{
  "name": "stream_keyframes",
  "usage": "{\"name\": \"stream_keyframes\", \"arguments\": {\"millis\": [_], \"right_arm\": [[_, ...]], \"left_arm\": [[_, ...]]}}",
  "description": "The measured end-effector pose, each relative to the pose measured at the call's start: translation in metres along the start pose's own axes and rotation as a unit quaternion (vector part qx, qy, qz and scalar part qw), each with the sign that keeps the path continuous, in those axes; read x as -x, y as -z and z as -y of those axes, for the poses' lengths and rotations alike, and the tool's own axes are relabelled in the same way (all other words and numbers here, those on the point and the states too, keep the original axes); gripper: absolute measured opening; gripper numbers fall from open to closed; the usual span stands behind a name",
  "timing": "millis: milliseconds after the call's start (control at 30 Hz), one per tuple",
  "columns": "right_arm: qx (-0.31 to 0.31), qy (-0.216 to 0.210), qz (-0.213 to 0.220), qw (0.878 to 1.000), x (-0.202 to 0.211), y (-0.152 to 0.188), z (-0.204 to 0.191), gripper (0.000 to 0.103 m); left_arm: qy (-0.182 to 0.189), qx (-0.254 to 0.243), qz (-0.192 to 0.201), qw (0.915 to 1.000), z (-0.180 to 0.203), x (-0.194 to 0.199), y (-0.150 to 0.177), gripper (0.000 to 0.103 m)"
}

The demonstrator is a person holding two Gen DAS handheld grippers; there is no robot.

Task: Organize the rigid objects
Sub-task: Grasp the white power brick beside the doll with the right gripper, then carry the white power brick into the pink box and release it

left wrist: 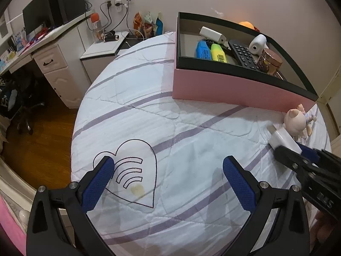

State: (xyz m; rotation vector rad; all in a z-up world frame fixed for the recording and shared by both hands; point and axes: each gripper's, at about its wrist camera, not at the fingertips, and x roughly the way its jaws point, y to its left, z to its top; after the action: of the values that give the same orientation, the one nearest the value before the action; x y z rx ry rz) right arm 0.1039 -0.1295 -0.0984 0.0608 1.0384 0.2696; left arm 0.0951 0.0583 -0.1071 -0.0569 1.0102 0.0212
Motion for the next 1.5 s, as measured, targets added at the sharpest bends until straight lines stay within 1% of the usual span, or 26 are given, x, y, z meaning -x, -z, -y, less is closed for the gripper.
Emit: {"name": "stream_keyframes", "arguments": {"millis": [133,233,400,533,600,700,833,1000,1067,1167,1333,1500], "right_arm": [[-0.014,-0.021,0.009,1.000,0.018,0.004,0.005,0.041],[-0.011,-0.021,0.022,0.999,0.032,0.003,0.007,0.041],[-0.017,-0.028,0.025,0.999,0.036,0.003,0.013,0.041],[-0.016,-0.037,0.046,0.998,0.052,-0.001,0.012,0.041],[-0.016,-0.042,0.065,0.997,0.065,-0.007,0.012,0.041],[-0.010,-0.036,0.097,0.995,0.082,-0.022,0.013,0.041],[-0.006,-0.009,0.122,0.992,0.086,-0.048,0.023,0.041],[-0.021,0.016,0.131,0.991,0.067,-0.083,0.047,0.041],[-0.025,0.028,0.126,0.991,0.051,-0.099,0.057,0.040],[-0.036,0.033,0.113,0.992,0.029,-0.118,0.072,0.040],[-0.045,0.039,0.094,0.994,-0.006,-0.146,0.089,0.040],[-0.043,0.048,0.064,0.996,-0.032,-0.161,0.095,0.041]], "left_arm": [[0.001,0.001,0.006,1.0000,0.003,0.004,-0.003,0.103],[0.002,-0.004,0.012,0.9999,0.008,0.008,-0.006,0.103],[0.002,-0.013,0.020,0.9997,0.018,0.015,-0.010,0.103],[0.007,-0.014,0.026,0.9995,0.023,0.022,-0.018,0.103],[0.009,-0.015,0.034,0.9993,0.027,0.026,-0.024,0.103],[0.016,-0.024,0.049,0.9984,0.038,0.032,-0.039,0.103],[0.022,-0.033,0.066,0.9970,0.055,0.033,-0.065,0.103],[0.026,-0.038,0.073,0.9962,0.069,0.021,-0.097,0.103],[0.027,-0.036,0.073,0.9963,0.073,0.011,-0.110,0.103],[0.030,-0.033,0.064,0.9969,0.076,-0.005,-0.125,0.103],[0.038,-0.029,0.049,0.9977,0.079,-0.029,-0.138,0.103],[0.043,-0.029,0.039,0.9979,0.081,-0.042,-0.142,0.103]]}}
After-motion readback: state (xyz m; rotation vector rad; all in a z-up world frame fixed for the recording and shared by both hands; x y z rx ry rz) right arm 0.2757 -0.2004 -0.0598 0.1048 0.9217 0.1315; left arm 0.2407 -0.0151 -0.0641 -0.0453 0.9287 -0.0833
